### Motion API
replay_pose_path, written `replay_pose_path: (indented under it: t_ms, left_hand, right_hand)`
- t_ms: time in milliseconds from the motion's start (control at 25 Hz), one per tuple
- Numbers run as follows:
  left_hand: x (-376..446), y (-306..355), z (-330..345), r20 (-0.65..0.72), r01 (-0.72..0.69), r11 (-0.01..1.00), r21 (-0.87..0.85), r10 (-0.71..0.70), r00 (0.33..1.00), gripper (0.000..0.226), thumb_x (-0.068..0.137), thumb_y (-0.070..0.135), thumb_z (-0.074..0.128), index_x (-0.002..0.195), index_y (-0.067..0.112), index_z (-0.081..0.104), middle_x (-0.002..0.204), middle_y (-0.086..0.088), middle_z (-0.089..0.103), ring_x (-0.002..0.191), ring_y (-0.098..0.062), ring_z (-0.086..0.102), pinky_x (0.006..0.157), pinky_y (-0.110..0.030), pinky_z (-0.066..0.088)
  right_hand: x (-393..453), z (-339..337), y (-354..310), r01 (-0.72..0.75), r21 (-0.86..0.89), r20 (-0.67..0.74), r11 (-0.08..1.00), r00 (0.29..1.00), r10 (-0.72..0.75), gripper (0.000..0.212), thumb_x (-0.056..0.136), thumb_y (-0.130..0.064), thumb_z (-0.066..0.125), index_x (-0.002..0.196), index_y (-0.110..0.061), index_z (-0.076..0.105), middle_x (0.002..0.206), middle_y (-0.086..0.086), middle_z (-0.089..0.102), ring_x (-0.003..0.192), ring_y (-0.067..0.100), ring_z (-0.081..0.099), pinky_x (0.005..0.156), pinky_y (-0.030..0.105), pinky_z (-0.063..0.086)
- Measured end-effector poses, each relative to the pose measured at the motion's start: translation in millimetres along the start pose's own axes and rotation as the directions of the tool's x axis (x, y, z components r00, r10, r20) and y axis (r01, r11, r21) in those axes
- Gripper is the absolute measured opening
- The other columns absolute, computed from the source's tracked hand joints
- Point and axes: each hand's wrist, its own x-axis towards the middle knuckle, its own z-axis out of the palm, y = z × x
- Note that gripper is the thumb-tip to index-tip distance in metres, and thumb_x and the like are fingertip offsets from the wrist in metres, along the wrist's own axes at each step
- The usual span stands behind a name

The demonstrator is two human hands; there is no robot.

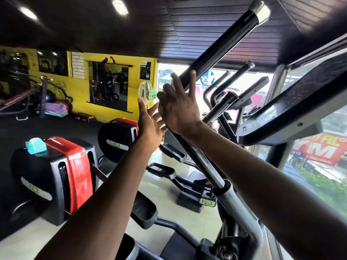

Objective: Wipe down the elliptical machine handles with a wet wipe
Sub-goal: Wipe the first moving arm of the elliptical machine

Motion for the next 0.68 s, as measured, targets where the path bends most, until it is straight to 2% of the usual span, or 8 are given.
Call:
replay_pose_path:
  t_ms: [120,200,320,400,520,600,640,680]
  left_hand:
    - [2.5,1.7,0.2,0.022,0.002,0.998,-0.059,-0.001,1.000,0.082,0.086,0.078,0.027,0.138,0.020,0.052,0.138,-0.011,0.058,0.125,-0.029,0.056,0.100,-0.048,0.045]
    - [-1.0,2.1,-1.5,-0.015,0.011,0.999,-0.035,-0.012,1.000,0.078,0.086,0.077,0.029,0.127,0.019,0.061,0.124,-0.012,0.067,0.114,-0.029,0.064,0.087,-0.043,0.051]
    - [-6.8,-0.4,-8.2,-0.106,0.022,0.993,0.114,-0.010,0.994,0.062,0.094,0.064,0.034,0.112,0.015,0.068,0.106,-0.006,0.072,0.101,-0.027,0.067,0.077,-0.035,0.050]
    - [-6.3,-1.4,-10.4,-0.162,-0.024,0.981,0.195,0.056,0.985,0.040,0.100,0.047,0.043,0.092,0.016,0.068,0.093,0.001,0.070,0.094,-0.021,0.064,0.080,-0.032,0.049]
    - [-2.2,5.1,-1.3,-0.257,-0.117,0.960,0.253,0.183,0.949,0.022,0.100,0.029,0.049,0.086,0.016,0.060,0.088,0.000,0.066,0.089,-0.020,0.061,0.073,-0.029,0.048]
    - [-0.8,6.2,15.3,-0.234,-0.180,0.919,0.351,0.272,0.933,0.026,0.099,0.040,0.047,0.110,0.019,0.059,0.107,-0.002,0.066,0.097,-0.021,0.063,0.073,-0.031,0.048]
    - [-0.6,4.7,23.8,-0.223,-0.191,0.888,0.417,0.304,0.926,0.038,0.098,0.049,0.043,0.120,0.021,0.057,0.114,-0.001,0.064,0.100,-0.020,0.062,0.074,-0.030,0.047]
    - [-1.2,2.0,31.6,-0.217,-0.196,0.863,0.467,0.326,0.920,0.048,0.098,0.055,0.038,0.125,0.020,0.057,0.113,0.001,0.064,0.097,-0.018,0.062,0.072,-0.025,0.047]
  right_hand:
    - [-7.9,7.5,-8.3,0.033,0.054,-0.021,0.998,0.999,-0.031,0.032,0.091,-0.035,0.046,0.114,-0.022,0.064,0.127,0.003,0.057,0.143,0.036,0.025,0.106,0.074,-0.005]
    - [-28.0,28.2,-21.3,0.107,0.138,-0.063,0.985,0.993,-0.099,0.033,0.089,-0.025,0.051,0.119,-0.020,0.064,0.127,0.002,0.060,0.144,0.033,0.024,0.107,0.077,0.006]
    - [-69.4,55.3,-28.7,0.276,0.321,-0.206,0.906,0.954,-0.218,0.038,0.082,-0.003,0.059,0.118,-0.012,0.066,0.120,0.005,0.066,0.138,0.026,0.039,0.112,0.057,0.029]
    - [-81.8,50.7,-22.4,0.206,0.696,-0.315,0.688,0.948,0.035,0.035,0.075,0.010,0.052,0.100,-0.006,0.070,0.104,0.009,0.069,0.115,0.027,0.057,0.103,0.045,0.043]
    - [-58.2,30.8,-12.7,-0.168,0.960,0.008,0.225,0.818,0.575,0.020,0.088,-0.017,0.038,0.096,-0.010,0.055,0.098,0.011,0.061,0.091,0.026,0.055,0.079,0.049,0.050]
    - [-24.7,22.5,-8.4,-0.369,0.902,0.432,-0.226,0.758,0.488,0.033,0.092,-0.042,0.035,0.109,-0.017,0.047,0.113,0.013,0.058,0.098,0.025,0.057,0.089,0.050,0.049]
    - [-12.0,21.1,-7.7,-0.432,0.831,0.548,-0.350,0.746,0.379,0.046,0.089,-0.050,0.033,0.116,-0.015,0.048,0.120,0.013,0.058,0.104,0.024,0.058,0.096,0.049,0.047]
    - [-3.7,21.7,-8.2,-0.478,0.805,0.583,-0.353,0.749,0.315,0.059,0.085,-0.056,0.031,0.121,-0.014,0.051,0.125,0.013,0.059,0.110,0.024,0.057,0.102,0.049,0.043]
